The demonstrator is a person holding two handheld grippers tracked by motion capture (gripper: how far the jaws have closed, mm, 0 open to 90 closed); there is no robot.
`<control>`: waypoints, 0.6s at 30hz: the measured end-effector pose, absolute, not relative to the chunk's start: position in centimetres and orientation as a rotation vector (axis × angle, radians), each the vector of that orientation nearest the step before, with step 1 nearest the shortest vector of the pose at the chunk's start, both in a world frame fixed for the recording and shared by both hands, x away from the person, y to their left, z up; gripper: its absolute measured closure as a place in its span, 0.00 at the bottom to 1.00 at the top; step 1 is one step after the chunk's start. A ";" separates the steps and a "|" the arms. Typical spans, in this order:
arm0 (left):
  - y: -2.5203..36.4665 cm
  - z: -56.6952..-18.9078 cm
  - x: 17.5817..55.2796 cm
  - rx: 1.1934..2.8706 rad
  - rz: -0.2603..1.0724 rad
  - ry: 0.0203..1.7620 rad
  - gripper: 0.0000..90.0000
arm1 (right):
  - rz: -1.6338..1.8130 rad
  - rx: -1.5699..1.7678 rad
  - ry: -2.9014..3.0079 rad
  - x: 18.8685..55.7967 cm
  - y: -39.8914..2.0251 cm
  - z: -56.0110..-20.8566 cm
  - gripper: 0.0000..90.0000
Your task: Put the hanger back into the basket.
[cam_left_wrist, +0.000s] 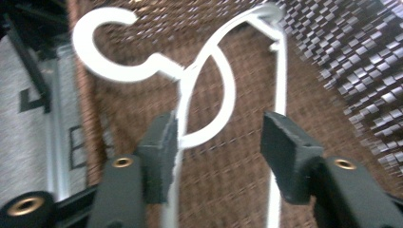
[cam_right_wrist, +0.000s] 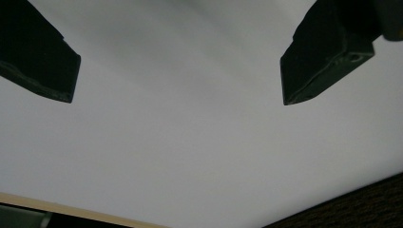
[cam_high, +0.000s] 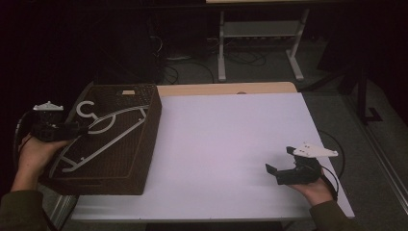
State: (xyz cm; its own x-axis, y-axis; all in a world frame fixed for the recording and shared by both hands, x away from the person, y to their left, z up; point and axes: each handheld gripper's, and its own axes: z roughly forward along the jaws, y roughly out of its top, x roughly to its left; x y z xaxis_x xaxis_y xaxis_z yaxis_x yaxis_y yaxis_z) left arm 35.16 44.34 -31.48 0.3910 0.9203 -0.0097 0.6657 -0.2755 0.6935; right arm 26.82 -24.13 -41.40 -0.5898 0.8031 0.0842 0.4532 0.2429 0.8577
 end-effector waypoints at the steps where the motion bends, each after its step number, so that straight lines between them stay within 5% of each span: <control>1: 44.3 -31.5 35.2 2.036 0.534 1.353 0.48 | 1.287 1.153 2.149 26.8 -24.1 -41.4 0.00; 18: 36.0 -29.7 34.4 1.917 0.446 1.078 0.23 | 1.374 1.105 2.107 27.1 -24.4 -39.6 0.00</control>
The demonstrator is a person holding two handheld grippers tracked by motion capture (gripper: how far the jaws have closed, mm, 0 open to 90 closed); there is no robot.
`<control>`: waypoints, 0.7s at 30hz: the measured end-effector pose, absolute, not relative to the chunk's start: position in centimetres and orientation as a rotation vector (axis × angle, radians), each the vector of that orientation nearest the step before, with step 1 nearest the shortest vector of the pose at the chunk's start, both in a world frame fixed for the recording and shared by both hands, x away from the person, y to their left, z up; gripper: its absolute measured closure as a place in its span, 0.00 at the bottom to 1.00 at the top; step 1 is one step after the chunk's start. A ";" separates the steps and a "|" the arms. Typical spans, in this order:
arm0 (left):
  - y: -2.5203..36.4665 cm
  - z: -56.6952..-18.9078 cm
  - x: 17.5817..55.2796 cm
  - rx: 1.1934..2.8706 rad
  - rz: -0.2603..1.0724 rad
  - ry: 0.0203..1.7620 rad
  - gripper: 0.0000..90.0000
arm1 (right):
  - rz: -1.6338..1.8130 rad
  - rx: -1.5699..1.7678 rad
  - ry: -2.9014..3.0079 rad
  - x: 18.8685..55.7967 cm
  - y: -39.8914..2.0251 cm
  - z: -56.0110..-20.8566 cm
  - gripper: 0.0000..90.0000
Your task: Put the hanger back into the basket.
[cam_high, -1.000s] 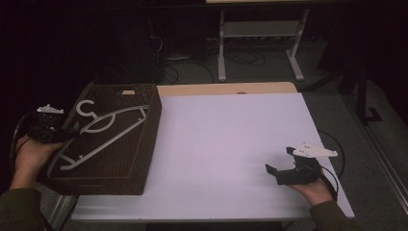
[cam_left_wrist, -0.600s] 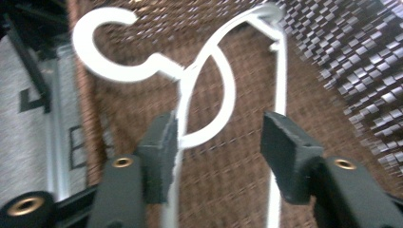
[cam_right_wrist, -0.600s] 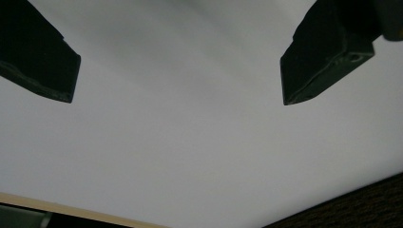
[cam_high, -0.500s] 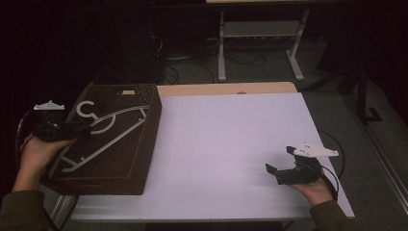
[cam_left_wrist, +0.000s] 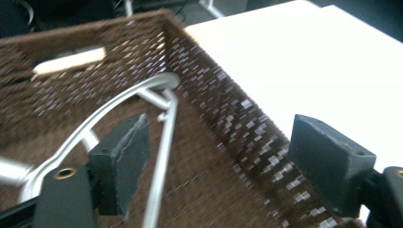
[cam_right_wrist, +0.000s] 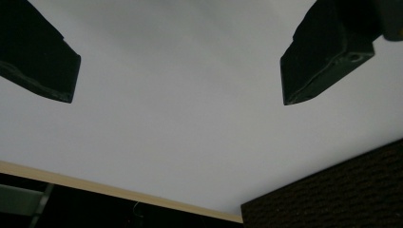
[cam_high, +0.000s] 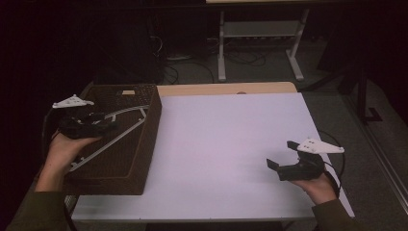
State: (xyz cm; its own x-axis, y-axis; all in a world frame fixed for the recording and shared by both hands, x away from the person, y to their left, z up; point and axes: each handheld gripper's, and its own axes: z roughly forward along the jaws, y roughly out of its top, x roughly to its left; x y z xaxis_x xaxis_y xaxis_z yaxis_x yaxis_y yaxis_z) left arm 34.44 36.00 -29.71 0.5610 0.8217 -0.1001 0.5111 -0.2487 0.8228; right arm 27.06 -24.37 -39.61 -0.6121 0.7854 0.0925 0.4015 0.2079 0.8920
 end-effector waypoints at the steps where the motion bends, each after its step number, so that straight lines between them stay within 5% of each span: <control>1: 35.6 -29.6 34.3 1.913 0.445 1.063 0.21 | 1.384 1.104 2.103 27.1 -24.4 -39.4 0.00; 21: 27.8 -31.0 31.7 1.793 0.414 0.839 0.05 | 1.530 1.014 2.006 27.9 -24.2 -35.3 0.00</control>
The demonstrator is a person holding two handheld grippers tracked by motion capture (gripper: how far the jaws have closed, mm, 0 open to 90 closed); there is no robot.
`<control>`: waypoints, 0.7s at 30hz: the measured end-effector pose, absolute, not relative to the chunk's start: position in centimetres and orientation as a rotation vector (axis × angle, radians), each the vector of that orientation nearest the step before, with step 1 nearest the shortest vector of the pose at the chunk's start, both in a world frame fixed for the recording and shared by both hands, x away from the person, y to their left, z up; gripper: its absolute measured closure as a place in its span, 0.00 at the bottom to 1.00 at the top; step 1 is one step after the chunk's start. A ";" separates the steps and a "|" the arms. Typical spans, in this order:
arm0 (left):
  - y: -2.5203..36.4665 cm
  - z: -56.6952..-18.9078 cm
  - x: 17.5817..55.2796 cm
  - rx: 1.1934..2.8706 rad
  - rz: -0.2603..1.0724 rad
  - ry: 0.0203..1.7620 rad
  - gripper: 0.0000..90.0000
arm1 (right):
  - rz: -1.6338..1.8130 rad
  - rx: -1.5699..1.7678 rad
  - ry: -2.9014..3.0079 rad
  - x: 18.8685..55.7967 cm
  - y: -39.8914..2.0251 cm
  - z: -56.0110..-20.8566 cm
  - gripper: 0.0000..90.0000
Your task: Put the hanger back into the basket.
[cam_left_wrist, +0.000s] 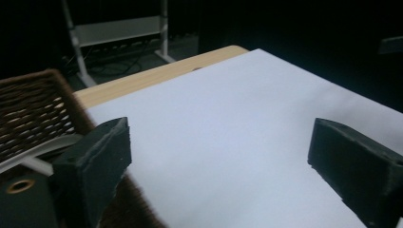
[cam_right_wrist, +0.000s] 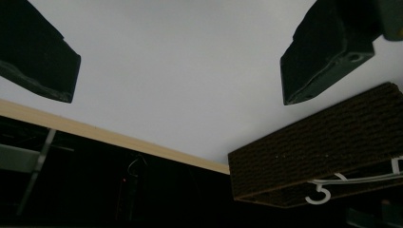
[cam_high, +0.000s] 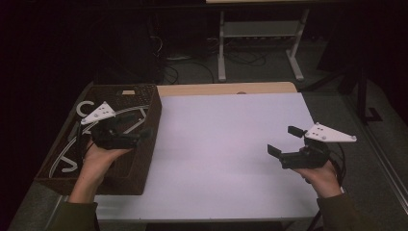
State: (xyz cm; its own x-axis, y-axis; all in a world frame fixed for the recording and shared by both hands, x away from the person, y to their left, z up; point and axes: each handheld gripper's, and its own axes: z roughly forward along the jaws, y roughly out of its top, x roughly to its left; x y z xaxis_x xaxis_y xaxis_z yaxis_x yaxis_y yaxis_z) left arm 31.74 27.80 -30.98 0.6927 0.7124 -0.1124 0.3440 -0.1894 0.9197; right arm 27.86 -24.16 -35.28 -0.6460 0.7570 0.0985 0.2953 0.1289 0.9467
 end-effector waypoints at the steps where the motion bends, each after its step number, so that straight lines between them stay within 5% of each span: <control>1: 27.2 -31.2 31.6 1.789 0.399 0.826 0.04 | 1.543 1.008 1.997 27.9 -24.1 -34.8 0.00; 21: 25.3 -32.7 30.4 1.688 0.346 0.742 0.02 | 1.641 0.949 1.966 28.4 -22.5 -32.1 0.00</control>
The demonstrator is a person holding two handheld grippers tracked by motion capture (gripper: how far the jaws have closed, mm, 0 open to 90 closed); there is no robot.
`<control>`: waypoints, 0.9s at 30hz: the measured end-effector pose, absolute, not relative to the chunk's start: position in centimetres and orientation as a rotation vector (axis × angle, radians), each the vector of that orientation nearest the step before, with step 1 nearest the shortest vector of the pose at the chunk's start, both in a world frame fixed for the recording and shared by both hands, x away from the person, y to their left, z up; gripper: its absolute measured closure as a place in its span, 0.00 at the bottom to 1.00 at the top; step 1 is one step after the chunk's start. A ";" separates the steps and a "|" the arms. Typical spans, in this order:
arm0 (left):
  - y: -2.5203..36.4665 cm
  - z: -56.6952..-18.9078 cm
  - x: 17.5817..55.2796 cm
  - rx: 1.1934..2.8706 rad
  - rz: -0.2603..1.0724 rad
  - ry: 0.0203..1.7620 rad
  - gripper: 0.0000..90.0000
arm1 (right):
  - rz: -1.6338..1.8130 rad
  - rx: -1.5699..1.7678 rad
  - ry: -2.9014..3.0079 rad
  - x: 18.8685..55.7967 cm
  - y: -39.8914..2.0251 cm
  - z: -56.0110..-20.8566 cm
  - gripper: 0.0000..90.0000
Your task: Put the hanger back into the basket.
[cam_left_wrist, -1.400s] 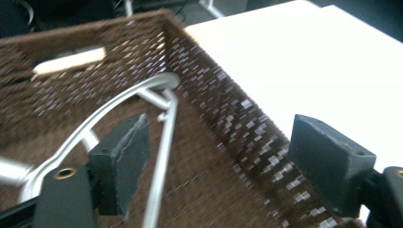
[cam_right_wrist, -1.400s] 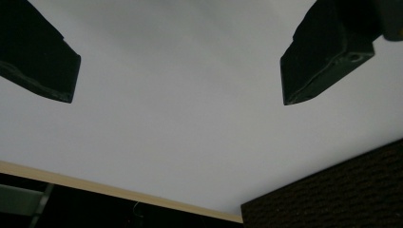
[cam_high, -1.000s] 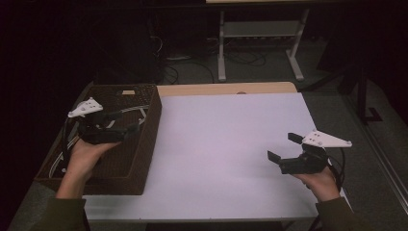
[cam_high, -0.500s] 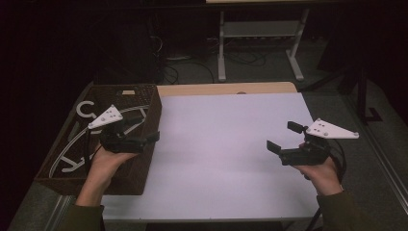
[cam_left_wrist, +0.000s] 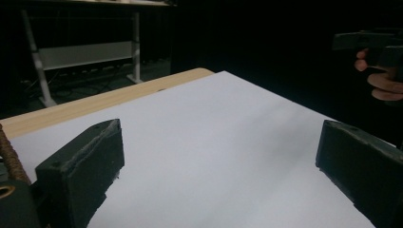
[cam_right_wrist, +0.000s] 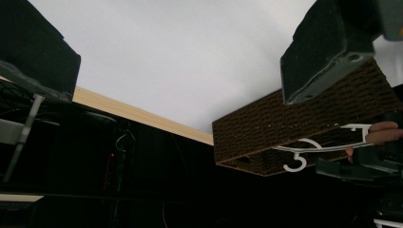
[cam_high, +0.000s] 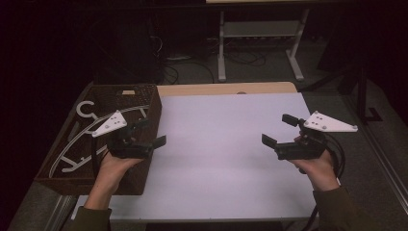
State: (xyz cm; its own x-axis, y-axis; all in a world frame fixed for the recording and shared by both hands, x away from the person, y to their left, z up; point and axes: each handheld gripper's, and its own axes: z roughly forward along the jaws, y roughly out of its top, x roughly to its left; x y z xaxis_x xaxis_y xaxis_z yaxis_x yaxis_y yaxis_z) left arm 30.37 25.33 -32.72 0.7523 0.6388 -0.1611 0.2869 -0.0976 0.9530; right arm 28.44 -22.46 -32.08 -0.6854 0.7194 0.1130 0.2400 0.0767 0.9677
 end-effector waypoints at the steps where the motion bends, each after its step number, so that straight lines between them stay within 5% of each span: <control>1: 25.4 -32.8 30.3 1.685 0.351 0.738 0.02 | 1.645 0.944 1.963 28.5 -22.4 -32.0 0.00; 27: 25.9 -32.7 29.8 1.628 0.361 0.733 0.02 | 1.685 0.927 1.939 28.5 -22.4 -31.4 0.00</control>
State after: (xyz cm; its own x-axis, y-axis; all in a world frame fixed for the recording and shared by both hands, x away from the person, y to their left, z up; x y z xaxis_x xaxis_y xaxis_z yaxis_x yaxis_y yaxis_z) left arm 29.77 25.94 -32.72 0.7492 0.6406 -0.1685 0.2568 -0.0464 0.9653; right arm 28.46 -22.36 -31.43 -0.6961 0.7082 0.1178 0.2153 0.0494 0.9753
